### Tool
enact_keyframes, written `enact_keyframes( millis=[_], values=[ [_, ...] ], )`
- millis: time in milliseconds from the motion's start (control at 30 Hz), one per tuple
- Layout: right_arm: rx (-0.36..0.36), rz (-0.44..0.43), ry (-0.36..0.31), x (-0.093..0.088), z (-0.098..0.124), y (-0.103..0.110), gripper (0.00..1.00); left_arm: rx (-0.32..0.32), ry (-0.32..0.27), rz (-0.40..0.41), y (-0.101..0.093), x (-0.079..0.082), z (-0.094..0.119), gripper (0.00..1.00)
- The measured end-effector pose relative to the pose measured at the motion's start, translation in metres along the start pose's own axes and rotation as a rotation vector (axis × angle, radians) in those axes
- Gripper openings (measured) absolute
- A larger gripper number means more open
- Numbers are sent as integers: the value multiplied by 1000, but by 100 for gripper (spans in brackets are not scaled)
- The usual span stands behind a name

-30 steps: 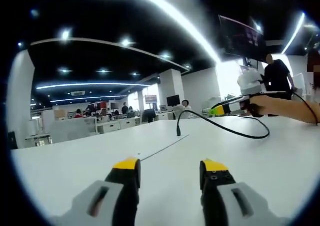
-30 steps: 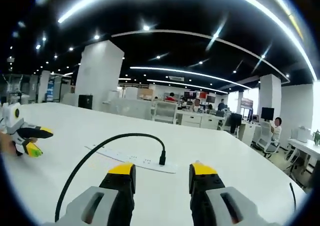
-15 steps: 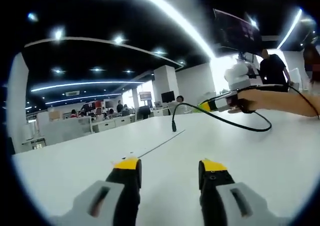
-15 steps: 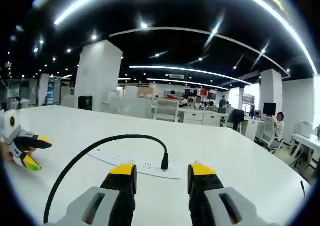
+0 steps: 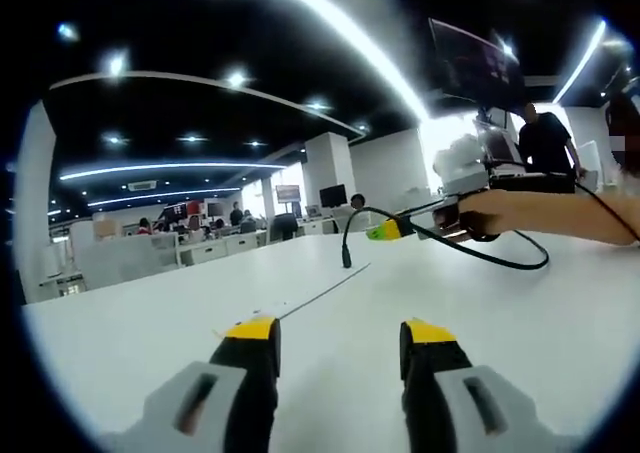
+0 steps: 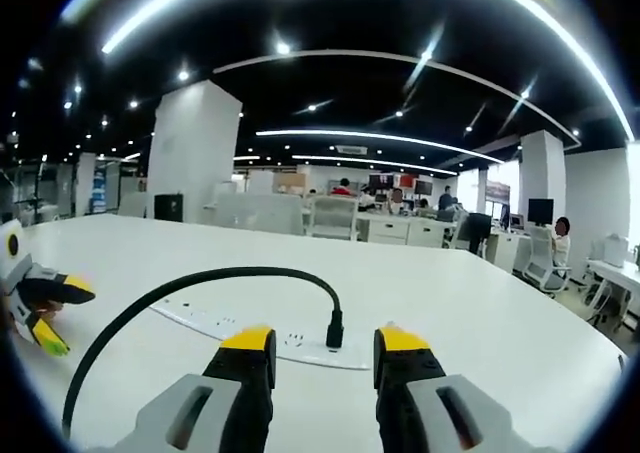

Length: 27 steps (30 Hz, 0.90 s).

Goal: Locate the USB plug end of the data cable currently connected to the USB port on the desk. Grip the plug, withdraw it from the port, and place it onto the desktop.

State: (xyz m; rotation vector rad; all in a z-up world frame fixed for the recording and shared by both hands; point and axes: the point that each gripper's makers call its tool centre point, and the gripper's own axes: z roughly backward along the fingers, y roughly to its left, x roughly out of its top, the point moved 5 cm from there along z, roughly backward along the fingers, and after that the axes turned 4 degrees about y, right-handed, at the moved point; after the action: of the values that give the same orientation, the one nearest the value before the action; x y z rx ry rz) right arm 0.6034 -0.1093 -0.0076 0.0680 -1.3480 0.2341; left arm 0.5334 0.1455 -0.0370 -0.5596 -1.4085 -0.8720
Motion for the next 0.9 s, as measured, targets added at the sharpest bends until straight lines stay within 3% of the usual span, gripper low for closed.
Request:
enact_keyframes(
  millis=[367,500,667,900],
  values=[
    [-12,-29,-10,-4,-16,-1,38,5,31,-38,5,-3,-14,49],
    [-10,-80,-15,-9,-21,3,38,3,41,-53,5,-3,-21,49],
    [-20,-29,-9,-7,-26,6,38,10,41,-53,8,-3,-28,49],
    [-37,-26,-5,-3,-35,4,37,20,52,-62,10,-3,-39,49]
  ],
)
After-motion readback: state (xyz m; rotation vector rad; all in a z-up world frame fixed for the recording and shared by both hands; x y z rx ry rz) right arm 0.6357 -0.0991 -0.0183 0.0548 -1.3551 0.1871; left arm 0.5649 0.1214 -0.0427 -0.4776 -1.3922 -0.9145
